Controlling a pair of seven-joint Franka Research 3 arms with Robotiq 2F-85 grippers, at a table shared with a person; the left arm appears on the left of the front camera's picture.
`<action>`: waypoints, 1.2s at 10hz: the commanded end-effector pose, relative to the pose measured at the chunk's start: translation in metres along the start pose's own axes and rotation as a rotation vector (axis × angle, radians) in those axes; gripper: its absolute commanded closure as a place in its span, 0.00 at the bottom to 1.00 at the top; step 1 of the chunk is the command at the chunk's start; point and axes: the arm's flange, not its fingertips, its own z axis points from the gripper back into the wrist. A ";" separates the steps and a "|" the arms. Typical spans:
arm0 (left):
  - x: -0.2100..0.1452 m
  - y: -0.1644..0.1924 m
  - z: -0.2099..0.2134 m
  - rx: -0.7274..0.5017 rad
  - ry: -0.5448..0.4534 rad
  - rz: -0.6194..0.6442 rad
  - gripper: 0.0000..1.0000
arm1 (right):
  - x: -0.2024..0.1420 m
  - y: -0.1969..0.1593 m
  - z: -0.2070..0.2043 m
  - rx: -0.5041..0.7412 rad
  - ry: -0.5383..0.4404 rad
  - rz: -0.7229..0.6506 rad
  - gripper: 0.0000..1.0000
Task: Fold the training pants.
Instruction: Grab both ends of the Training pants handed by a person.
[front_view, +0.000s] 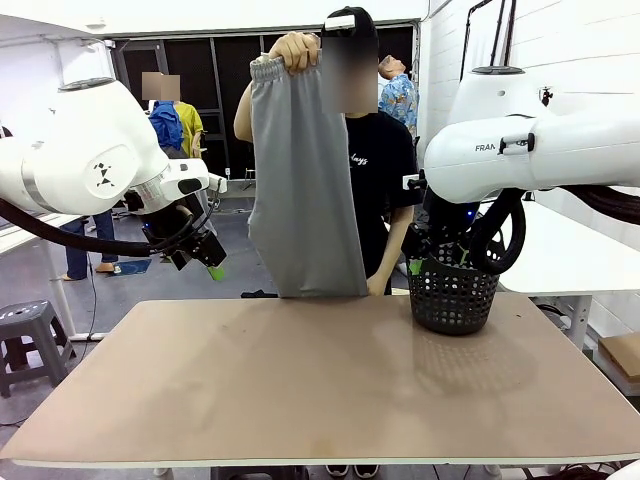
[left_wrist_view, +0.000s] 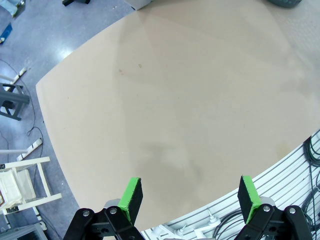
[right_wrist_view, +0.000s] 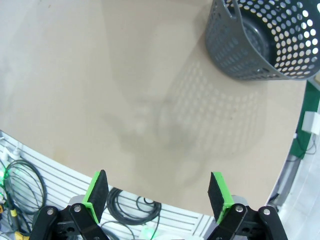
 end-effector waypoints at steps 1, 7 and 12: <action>0.001 0.002 0.000 -0.002 -0.006 -0.007 0.00 | 0.000 0.000 0.000 0.000 0.004 0.009 0.00; 0.001 0.002 0.000 -0.002 -0.006 -0.007 0.00 | 0.000 0.000 0.000 0.000 0.004 0.009 0.00; 0.001 0.002 0.000 -0.002 -0.006 -0.007 0.00 | 0.000 0.000 0.000 0.000 0.004 0.009 0.00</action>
